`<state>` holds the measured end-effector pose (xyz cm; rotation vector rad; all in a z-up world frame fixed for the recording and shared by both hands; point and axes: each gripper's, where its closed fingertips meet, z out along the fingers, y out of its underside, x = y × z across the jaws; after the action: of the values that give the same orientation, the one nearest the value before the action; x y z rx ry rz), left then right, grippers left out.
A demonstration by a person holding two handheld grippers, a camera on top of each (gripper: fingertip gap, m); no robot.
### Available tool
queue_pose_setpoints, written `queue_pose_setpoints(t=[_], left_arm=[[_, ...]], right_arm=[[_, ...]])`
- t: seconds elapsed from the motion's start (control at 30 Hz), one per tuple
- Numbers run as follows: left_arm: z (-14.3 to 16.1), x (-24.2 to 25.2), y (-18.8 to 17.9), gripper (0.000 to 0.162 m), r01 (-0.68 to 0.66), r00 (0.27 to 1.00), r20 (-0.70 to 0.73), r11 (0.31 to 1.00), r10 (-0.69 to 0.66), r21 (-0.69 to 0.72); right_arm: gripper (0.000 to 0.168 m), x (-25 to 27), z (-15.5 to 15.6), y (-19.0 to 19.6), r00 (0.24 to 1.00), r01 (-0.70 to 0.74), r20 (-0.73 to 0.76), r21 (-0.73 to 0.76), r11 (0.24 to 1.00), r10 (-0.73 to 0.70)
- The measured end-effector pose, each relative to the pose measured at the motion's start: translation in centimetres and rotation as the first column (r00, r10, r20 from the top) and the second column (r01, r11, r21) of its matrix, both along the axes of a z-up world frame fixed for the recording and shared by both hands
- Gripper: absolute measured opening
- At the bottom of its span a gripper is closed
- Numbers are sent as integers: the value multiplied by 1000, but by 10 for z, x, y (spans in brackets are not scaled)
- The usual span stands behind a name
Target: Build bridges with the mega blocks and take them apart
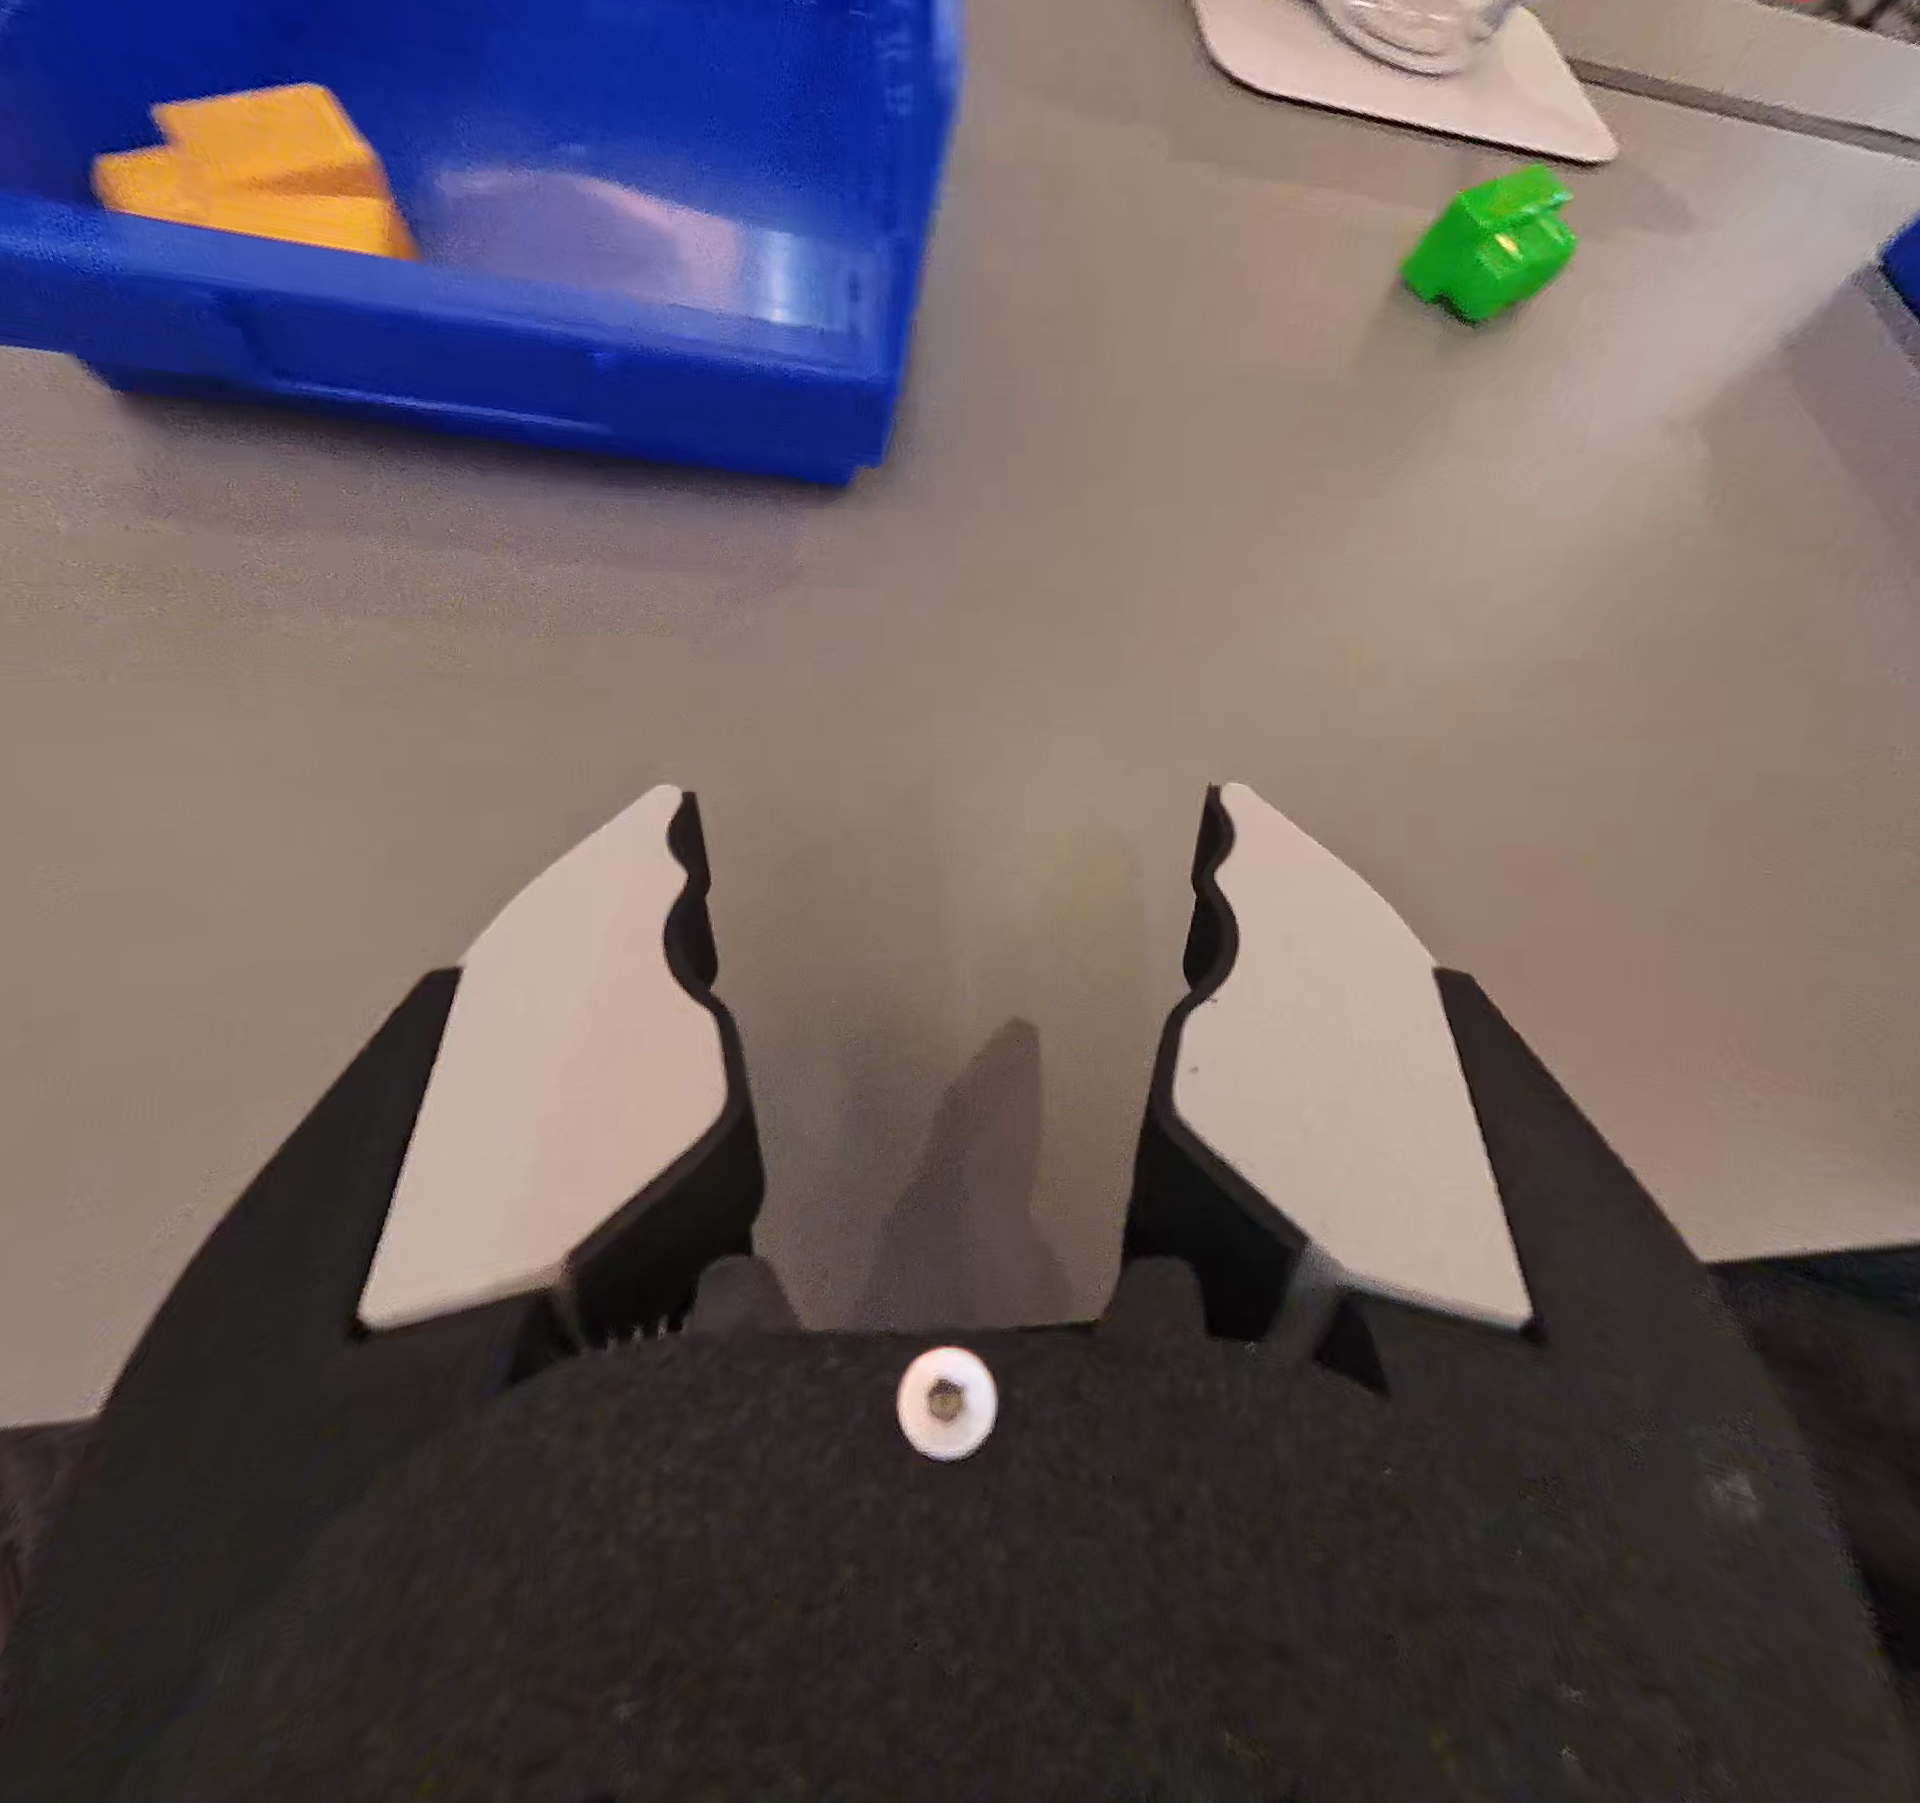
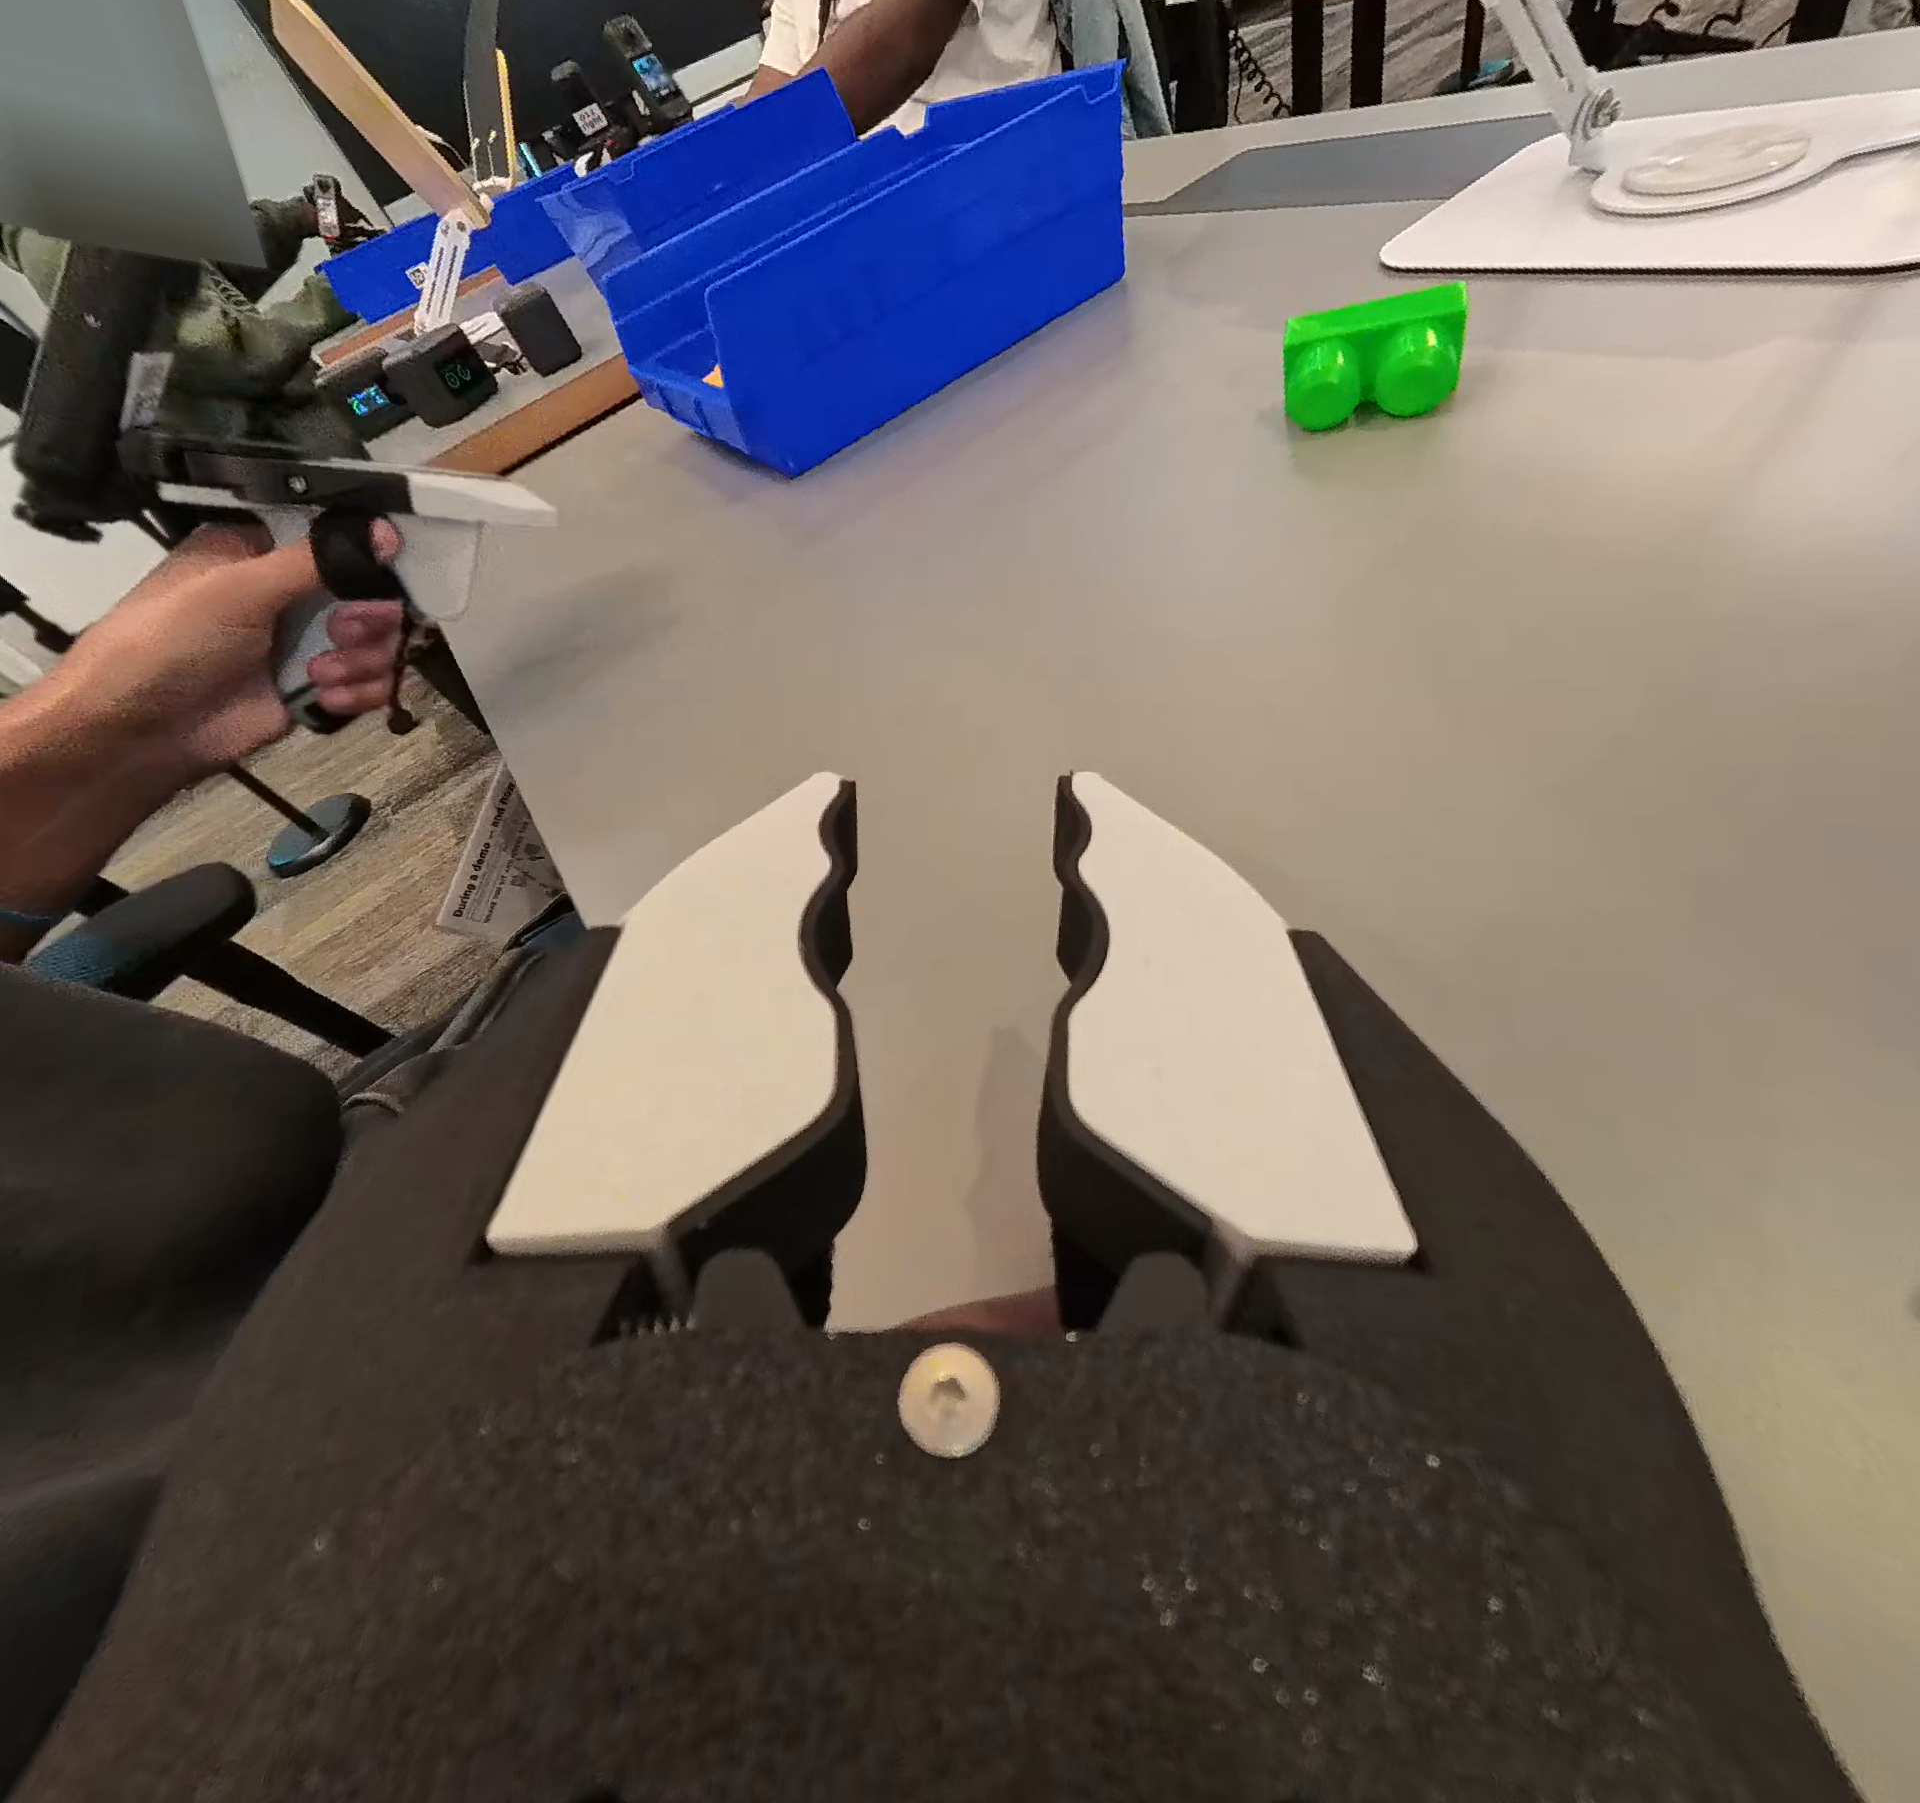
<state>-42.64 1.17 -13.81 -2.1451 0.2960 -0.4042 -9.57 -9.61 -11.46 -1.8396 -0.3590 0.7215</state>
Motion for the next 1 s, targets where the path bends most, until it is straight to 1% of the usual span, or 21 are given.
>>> queue_pose_setpoints(t=[0.03, 0.1, 0.17, 0.23, 0.3, 0.4, 0.47, 0.5, 0.53, 0.57, 0.6, 0.63, 0.7, 0.77, 0.8, 0.83, 0.87, 0.9, 1.0], left_arm=[[2, -10, 5, 89, -24, 1000, -13, 1000, 24, -2], [13, -25, 29, 90, -65, 996, -59, 998, 65, -2], [22, -39, 66, 88, -108, 989, -108, 993, 102, -44], [23, -57, 109, 85, -162, 971, -196, 981, 140, -105], [19, -67, 147, 75, -194, 960, -243, 960, 143, -203], [12, -68, 180, 79, -193, 955, -281, 913, 91, -359], [12, -77, 198, 74, -242, 922, -376, 898, 95, -367], [7, -85, 199, 83, -275, 897, -433, 874, 84, -401], [-1, -91, 196, 91, -301, 882, -468, 835, 60, -461], [-7, -94, 194, 91, -315, 880, -473, 801, 46, -510], [-10, -95, 194, 85, -323, 886, -461, 782, 51, -534], [-13, -97, 195, 83, -330, 889, -454, 770, 59, -546], [-20, -105, 193, 83, -363, 878, -474, 736, 66, -571], [-30, -108, 191, 79, -369, 875, -481, 708, 47, -602], [-35, -106, 190, 82, -357, 885, -463, 693, 38, -626], [-38, -103, 188, 81, -345, 900, -435, 676, 40, -652], [-38, -103, 187, 77, -343, 905, -424, 666, 44, -663], [-37, -102, 188, 63, -338, 905, -423, 669, 39, -662], [-37, -101, 184, 63, -326, 903, -431, 664, 6, -673]], right_arm=[[36, -2, 0, 2, 1000, -8, 3, 0, 1000, 8], [36, -5, 1, 5, 1000, -25, -1, 1, 1000, 25], [36, -10, 3, 6, 999, -48, -11, -1, 999, 48], [36, -13, 4, 7, 998, -64, -18, -3, 998, 63], [36, -16, 5, 6, 997, -78, -28, -2, 997, 78], [36, -19, 1, 6, 995, -95, -24, -12, 995, 94], [36, -19, -3, 5, 995, -100, -15, -22, 995, 100], [36, -19, -3, 5, 994, -104, -17, -26, 994, 104], [36, -18, -3, 4, 994, -107, -23, -26, 994, 107], [36, -17, -3, 4, 994, -104, -25, -26, 994, 104], [36, -17, -3, 4, 994, -103, -27, -29, 994, 102], [36, -16, -3, 4, 994, -105, -28, -30, 994, 104], [36, -14, -3, 3, 995, -103, -19, -29, 994, 103], [36, -13, -3, 3, 995, -103, -1, -26, 994, 103], [36, -13, -4, 2, 994, -105, 8, -25, 994, 105], [36, -13, -4, 2, 994, -106, 15, -26, 994, 107], [36, -13, -4, 2, 994, -106, 17, -27, 994, 106], [36, -14, -4, 2, 994, -108, 15, -28, 994, 109], [36, -17, -5, 0, 992, -121, 20, -32, 992, 121]])
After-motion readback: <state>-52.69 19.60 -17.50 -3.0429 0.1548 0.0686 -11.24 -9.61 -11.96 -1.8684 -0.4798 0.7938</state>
